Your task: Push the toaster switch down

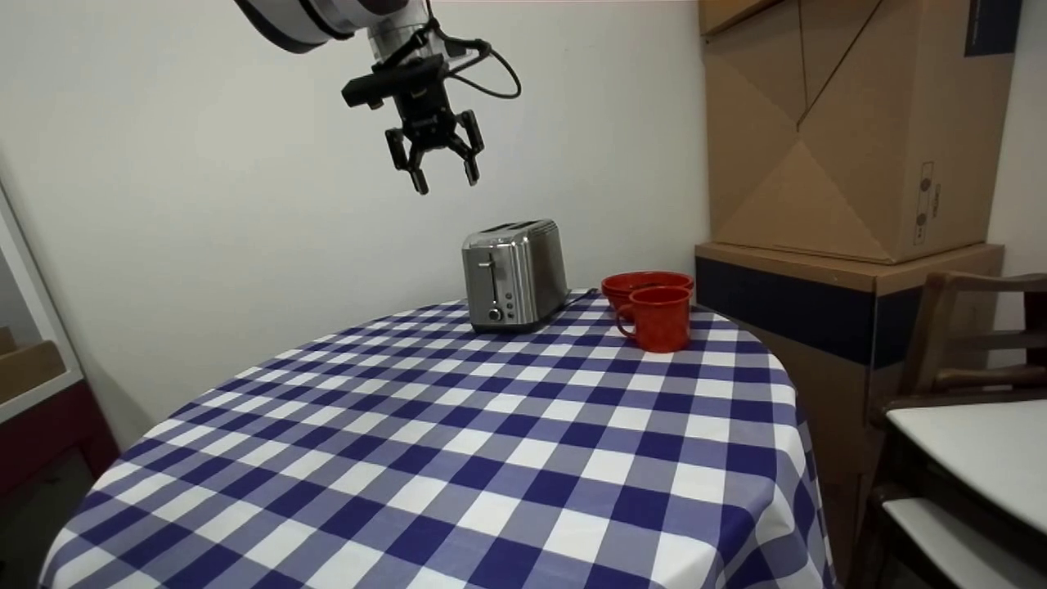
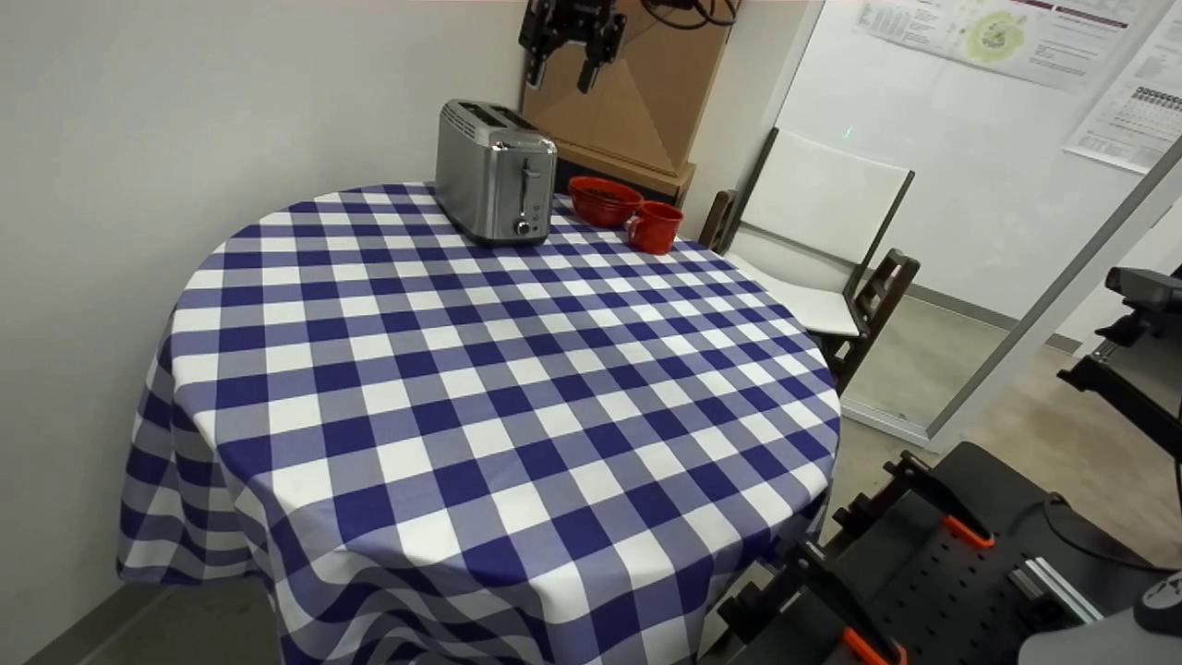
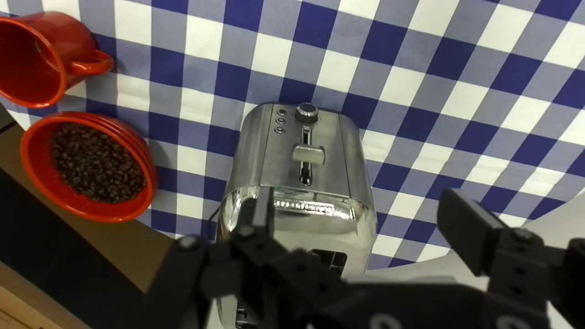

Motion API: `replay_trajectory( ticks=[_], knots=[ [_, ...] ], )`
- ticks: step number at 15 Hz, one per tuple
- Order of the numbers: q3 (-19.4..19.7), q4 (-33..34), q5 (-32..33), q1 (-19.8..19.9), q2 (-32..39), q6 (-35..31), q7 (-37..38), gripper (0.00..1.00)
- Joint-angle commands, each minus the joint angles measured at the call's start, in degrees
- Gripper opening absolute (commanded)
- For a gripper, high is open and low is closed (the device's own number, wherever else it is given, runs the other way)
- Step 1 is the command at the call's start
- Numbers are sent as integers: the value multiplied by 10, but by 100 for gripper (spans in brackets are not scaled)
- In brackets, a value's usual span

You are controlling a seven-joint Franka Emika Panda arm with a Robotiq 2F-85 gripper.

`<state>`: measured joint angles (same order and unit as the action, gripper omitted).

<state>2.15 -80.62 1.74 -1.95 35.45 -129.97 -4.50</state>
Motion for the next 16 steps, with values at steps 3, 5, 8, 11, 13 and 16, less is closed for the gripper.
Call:
replay_trajectory(
  ticks=[3,5,8,11,13,16],
  knots=[
    [-1,158,13,-1,111,50,23,44],
    [0,194,13,-1,139,59,25,29],
    [2,240,14,-3,175,66,28,7],
    [4,278,14,-3,207,76,30,0],
    [7,299,17,-3,228,83,32,0],
    [12,329,21,-3,258,96,35,0]
  ],
)
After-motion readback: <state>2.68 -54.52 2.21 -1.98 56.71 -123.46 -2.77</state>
